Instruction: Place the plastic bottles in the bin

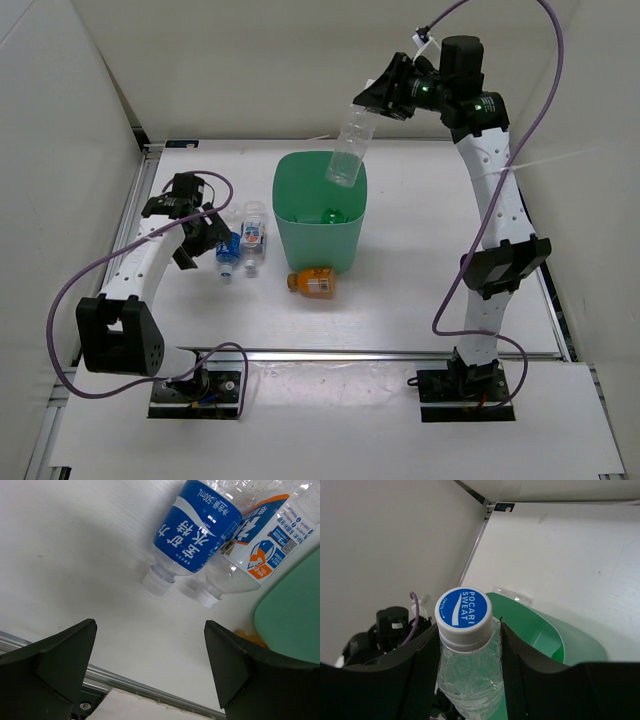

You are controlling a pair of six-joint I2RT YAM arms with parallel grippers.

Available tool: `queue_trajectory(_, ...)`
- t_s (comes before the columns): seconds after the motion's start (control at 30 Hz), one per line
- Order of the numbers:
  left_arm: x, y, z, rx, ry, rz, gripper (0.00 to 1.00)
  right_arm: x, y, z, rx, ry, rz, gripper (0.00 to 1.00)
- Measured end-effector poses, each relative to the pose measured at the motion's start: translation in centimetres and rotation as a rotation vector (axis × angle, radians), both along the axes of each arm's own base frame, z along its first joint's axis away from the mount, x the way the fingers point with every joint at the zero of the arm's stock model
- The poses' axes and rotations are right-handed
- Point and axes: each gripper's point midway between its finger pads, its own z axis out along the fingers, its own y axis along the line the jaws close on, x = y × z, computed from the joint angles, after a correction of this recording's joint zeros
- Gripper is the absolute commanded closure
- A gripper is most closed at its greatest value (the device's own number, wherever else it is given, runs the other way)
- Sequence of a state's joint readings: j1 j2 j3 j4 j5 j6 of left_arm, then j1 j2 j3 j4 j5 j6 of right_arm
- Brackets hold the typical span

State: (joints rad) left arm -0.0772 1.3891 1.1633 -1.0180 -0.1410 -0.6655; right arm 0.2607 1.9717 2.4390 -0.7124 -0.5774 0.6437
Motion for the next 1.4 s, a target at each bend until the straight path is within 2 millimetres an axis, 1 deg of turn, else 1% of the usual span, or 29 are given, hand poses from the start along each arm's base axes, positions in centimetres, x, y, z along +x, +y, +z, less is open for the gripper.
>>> queue_trajectory(0.03, 0.0, 0.0, -0.1, 0.000, 0.004, -0.002, 0.00, -0.3, 0.4, 0.1, -0.012, -0.017, 0.011, 0.50)
queue_trajectory(0.07, 0.1, -0.1, -0.1, 0.001, 0.006, -0.004, 0.00, -0.6, 0.9, 0.1, -0.026, -0.027, 0.022, 0.21)
queue_trajectory(0.1, 0.3, -0.1, -0.1, 0.001, 0.006, -0.005, 0.00, -0.8, 1.2, 0.0, -0.033, -0.030, 0.029, 0.09)
queue_trajectory(0.13, 0.5, -0.1, 0.0, 0.001, 0.006, -0.007, 0.00, -1.1, 1.6, -0.1, -0.043, -0.037, 0.040, 0.00)
queue_trajectory(0.23, 1.4, -0.2, 0.2, 0.001, 0.000, -0.017, 0.00, -1.4, 2.0, -0.6, -0.069, -0.042, 0.049, 0.00)
queue_trajectory(0.33, 2.4, -0.4, 0.3, 0.004, -0.007, -0.030, 0.00, -1.3, 1.5, -0.4, -0.080, -0.055, 0.024, 0.00)
queue_trajectory(0.43, 3.8, -0.6, 0.4, 0.014, -0.020, -0.059, 0.00, -1.6, 0.5, 0.8, -0.078, -0.078, -0.003, 0.00)
queue_trajectory(0.53, 5.3, -0.6, -0.3, 0.028, -0.010, -0.090, 0.00, -2.6, -0.8, 2.7, -0.068, -0.113, -0.029, 0.00)
queue_trajectory(0.63, 7.1, -0.6, -1.9, 0.044, 0.025, -0.118, 0.00, -4.2, -2.1, 4.8, -0.056, -0.157, -0.049, 0.00)
queue_trajectory(0.77, 8.8, -0.4, -4.6, 0.077, 0.094, -0.131, 0.00, -6.0, -3.1, 6.6, -0.047, -0.196, -0.063, 0.00)
queue_trajectory(0.87, 10.0, -0.3, -6.3, 0.097, 0.132, -0.134, 0.00, -6.8, -3.4, 6.9, -0.047, -0.200, -0.061, 0.00)
queue_trajectory(0.97, 10.8, -0.2, -7.4, 0.108, 0.153, -0.139, 0.00, -7.1, -3.4, 6.4, -0.055, -0.189, -0.058, 0.00)
queue_trajectory(1.0, 11.0, -0.3, -7.7, 0.108, 0.158, -0.140, 0.03, -7.1, -3.4, 6.2, -0.058, -0.184, -0.057, 0.00)
queue_trajectory(1.03, 11.2, -0.3, -8.0, 0.109, 0.162, -0.140, 0.07, -7.1, -3.4, 5.9, -0.061, -0.178, -0.057, 0.00)
queue_trajectory(1.07, 11.3, -0.3, -8.2, 0.109, 0.166, -0.140, 0.17, -7.1, -3.4, 5.7, -0.064, -0.169, -0.056, 0.00)
queue_trajectory(1.1, 11.4, -0.3, -8.5, 0.109, 0.172, -0.140, 0.22, -7.1, -3.5, 5.4, -0.069, -0.161, -0.056, 0.00)
queue_trajectory(1.17, 11.5, -0.3, -9.0, 0.113, 0.183, -0.143, 0.36, -7.1, -3.5, 5.0, -0.076, -0.150, -0.055, 0.00)
queue_trajectory(1.2, 11.6, -0.3, -8.8, 0.113, 0.180, -0.145, 0.51, -7.0, -3.6, 4.8, -0.082, -0.148, -0.059, 0.00)
queue_trajectory(1.23, 11.8, -0.3, -8.7, 0.113, 0.172, -0.139, 0.57, -7.0, -3.6, 4.7, -0.089, -0.146, -0.061, 0.00)
queue_trajectory(1.3, 11.9, 0.1, -8.4, 0.133, 0.170, -0.127, 0.66, -7.0, -3.8, 4.5, -0.098, -0.145, -0.070, 0.00)
queue_trajectory(1.37, 11.8, 0.6, -8.0, 0.159, 0.180, -0.095, 0.67, -7.1, -3.9, 4.6, -0.101, -0.148, -0.074, 0.00)
queue_trajectory(1.4, 11.6, 1.0, -7.4, 0.176, 0.188, -0.073, 0.67, -7.1, -3.9, 4.6, -0.102, -0.149, -0.075, 0.00)
